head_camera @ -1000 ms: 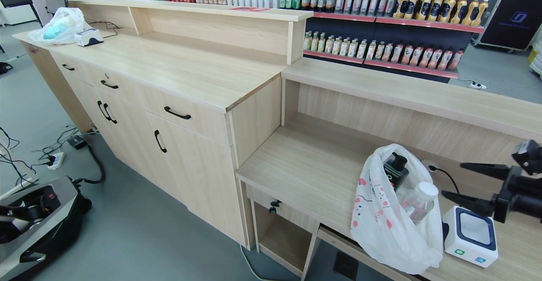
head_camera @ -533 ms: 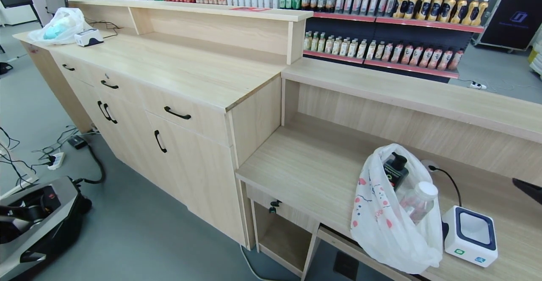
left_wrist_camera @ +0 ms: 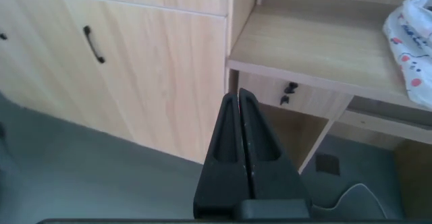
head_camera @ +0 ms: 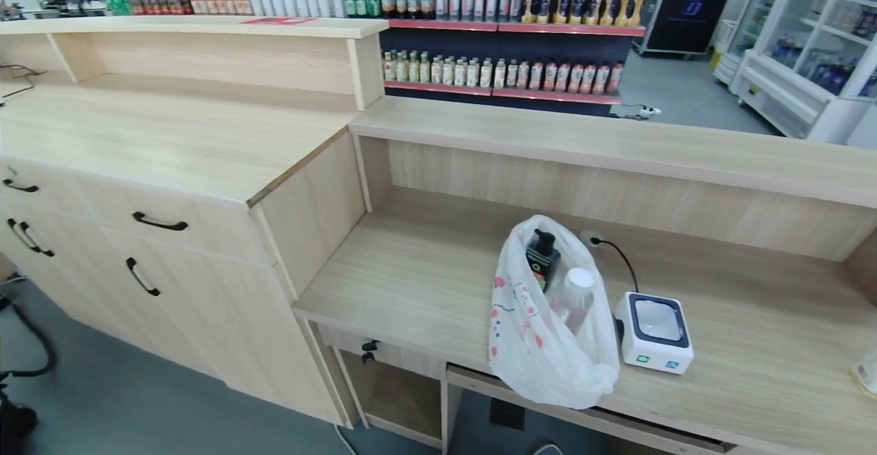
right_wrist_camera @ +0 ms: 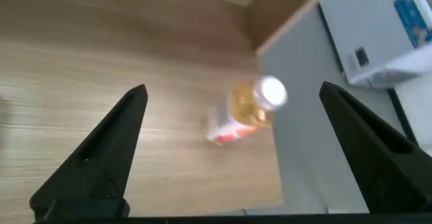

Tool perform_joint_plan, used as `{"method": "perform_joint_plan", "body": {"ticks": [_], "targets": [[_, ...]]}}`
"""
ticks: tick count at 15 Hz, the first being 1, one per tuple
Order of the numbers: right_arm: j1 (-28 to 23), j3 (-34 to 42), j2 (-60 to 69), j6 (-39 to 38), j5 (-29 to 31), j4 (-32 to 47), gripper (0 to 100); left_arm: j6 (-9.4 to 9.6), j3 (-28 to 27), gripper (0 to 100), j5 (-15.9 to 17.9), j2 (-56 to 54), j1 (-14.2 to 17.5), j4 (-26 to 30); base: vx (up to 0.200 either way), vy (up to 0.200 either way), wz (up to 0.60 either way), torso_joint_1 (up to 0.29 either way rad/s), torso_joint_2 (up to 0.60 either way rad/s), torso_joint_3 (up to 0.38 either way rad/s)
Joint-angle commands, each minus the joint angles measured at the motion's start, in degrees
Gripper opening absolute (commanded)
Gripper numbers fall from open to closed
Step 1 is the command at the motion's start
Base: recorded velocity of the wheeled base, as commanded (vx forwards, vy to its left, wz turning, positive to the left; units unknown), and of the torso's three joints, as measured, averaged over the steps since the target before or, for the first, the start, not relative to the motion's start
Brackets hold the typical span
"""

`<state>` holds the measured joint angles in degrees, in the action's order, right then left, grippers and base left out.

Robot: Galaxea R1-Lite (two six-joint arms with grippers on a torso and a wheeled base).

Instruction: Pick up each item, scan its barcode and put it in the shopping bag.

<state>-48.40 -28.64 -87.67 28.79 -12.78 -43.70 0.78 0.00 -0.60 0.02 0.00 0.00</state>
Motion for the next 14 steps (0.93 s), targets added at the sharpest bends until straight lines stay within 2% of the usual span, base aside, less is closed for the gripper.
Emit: {"method": "perform_joint_plan", "body": {"ticks": [1,5,7,8,9,14], "targets": [[-0.2,0.5,-2.9,-3.8,1.8,-0.3,100,0.01,0.0,0,0.0,0.0,0.0,0.0,0.0,0.0,0.0,0.0,0.0,0.0],[-2.0,0.5,-14.3,-8.9,1.0,-3.8,100,-0.08,0.0,0,0.0,0.0,0.0,0.0,0.0,0.0,0.0,0.0,0.0,0.0],[-2.0,-0.5,-20.0,-9.7,-4.5,-9.5,100,0.01,0.0,0,0.0,0.0,0.0,0.0,0.0,0.0,0.0,0.0,0.0,0.0],[-1.9,-0.8,-21.1,-9.7,-5.2,-10.6,100,0.01,0.0,0,0.0,0.0,0.0,0.0,0.0,0.0,0.0,0.0,0.0,0.0],[-0.8,-2.0,-25.0,-9.6,-6.1,-14.6,100,0.01,0.0,0,0.0,0.0,0.0,0.0,0.0,0.0,0.0,0.0,0.0,0.0],[1.9,-6.3,-35.4,-8.6,-6.8,-21.0,100,0.01,0.0,0,0.0,0.0,0.0,0.0,0.0,0.0,0.0,0.0,0.0,0.0]]}}
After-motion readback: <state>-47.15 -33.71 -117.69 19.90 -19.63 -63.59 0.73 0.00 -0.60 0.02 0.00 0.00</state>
